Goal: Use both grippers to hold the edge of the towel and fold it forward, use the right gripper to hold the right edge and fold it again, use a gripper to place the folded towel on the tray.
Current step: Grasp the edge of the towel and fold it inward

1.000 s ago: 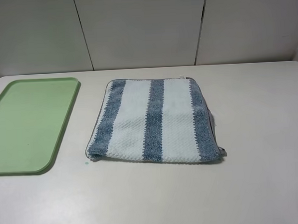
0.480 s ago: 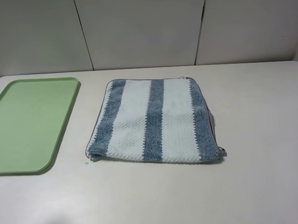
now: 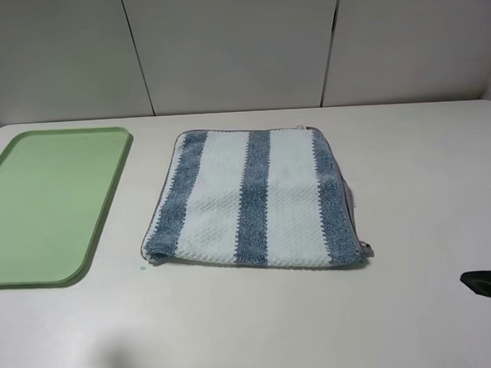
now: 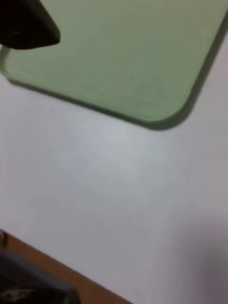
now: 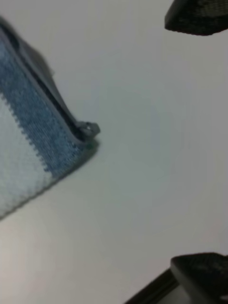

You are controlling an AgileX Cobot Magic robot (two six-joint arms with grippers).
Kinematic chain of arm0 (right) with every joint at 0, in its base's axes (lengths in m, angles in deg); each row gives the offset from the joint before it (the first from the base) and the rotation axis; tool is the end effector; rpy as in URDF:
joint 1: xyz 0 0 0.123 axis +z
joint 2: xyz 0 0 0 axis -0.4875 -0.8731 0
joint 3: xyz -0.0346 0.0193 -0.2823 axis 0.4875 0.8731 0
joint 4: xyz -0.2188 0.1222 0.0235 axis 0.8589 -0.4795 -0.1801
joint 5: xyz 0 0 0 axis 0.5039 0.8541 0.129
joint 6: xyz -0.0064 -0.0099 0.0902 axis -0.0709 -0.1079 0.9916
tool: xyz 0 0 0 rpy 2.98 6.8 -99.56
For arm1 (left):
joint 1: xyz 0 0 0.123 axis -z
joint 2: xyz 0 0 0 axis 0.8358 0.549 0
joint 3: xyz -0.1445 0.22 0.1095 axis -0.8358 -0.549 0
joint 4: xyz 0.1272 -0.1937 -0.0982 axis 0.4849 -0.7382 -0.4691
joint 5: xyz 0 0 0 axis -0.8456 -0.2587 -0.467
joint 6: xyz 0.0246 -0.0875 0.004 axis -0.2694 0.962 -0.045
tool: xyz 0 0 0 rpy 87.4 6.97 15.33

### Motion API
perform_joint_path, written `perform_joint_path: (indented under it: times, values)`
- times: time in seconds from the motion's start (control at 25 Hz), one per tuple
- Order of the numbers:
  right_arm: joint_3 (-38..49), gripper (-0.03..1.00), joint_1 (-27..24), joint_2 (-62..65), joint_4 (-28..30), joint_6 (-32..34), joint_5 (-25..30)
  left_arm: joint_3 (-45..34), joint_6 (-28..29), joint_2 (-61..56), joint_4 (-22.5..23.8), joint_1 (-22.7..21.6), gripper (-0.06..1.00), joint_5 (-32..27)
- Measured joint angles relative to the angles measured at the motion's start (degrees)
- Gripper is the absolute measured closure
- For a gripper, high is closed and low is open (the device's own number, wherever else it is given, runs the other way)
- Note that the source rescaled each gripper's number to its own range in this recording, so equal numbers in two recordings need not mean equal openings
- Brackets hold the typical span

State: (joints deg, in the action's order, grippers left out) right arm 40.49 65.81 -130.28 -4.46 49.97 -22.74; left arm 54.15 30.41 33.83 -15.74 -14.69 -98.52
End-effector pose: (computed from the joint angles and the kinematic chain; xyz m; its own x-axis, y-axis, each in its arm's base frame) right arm 0.0908 0.0624 0.2760 -0.4268 -0.7615 -0.4878 -0.7805 0.5826 -0.2267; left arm 0.1068 -0.0657 0.2659 -0.2813 0.9460 -0.1609 0.8677 0.3224 0.3783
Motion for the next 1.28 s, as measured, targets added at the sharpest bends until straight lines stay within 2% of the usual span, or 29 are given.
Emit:
perform_joint_path:
  times: [0.24, 0.48, 0.76, 1.04, 1.28]
  values:
    - [0.0, -0.03, 6.1, -4.5, 6.1, -3.2, -0.6, 0.0, 0.0, 3.9, 6.0, 5.3, -0.05, 0.3]
    - [-0.1, -0.03, 9.9, -7.6, 12.2, -3.8, -1.0, 0.0, -2.1, 4.2, 9.1, 5.8, -0.05, 6.5]
    - [-0.2, -0.03, 10.2, -11.0, 14.8, -7.3, -3.8, 0.0, -7.2, 4.2, 9.9, 5.8, -0.05, 14.5]
    - [-0.2, -0.03, 10.2, -18.2, 16.4, -7.7, -8.8, 0.0, -7.6, 9.2, 11.2, 5.8, -0.05, 15.8]
    - [-0.2, -0.03, 10.2, -25.4, 18.6, -7.8, -12.4, 0.0, -7.6, 19.6, 16.7, 5.8, -0.05, 18.2]
